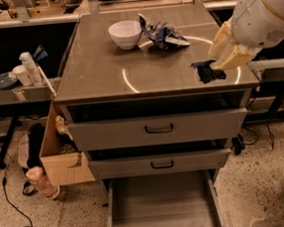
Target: Place rxbar blueberry into bottom drawer
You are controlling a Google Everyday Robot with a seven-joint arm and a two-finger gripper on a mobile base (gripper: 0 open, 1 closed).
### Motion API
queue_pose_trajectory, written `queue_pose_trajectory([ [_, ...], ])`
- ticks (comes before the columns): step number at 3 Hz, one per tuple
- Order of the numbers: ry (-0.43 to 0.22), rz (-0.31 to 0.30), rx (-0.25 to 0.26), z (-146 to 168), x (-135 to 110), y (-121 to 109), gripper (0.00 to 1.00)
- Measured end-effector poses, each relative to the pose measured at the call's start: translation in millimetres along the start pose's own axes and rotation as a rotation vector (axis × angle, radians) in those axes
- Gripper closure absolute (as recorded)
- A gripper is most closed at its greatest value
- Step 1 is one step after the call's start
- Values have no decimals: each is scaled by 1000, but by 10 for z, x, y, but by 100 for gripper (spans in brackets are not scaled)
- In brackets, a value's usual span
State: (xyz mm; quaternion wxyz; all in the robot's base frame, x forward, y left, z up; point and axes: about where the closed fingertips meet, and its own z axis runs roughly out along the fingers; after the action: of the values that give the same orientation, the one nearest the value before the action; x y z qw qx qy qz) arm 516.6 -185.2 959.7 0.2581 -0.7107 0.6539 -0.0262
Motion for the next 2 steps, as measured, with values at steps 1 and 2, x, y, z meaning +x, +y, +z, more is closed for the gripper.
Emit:
queue_pose_trajectory([
  [1, -32, 40, -40, 160, 61, 153, 100],
  [2, -53, 73, -77, 310, 106, 313, 100],
])
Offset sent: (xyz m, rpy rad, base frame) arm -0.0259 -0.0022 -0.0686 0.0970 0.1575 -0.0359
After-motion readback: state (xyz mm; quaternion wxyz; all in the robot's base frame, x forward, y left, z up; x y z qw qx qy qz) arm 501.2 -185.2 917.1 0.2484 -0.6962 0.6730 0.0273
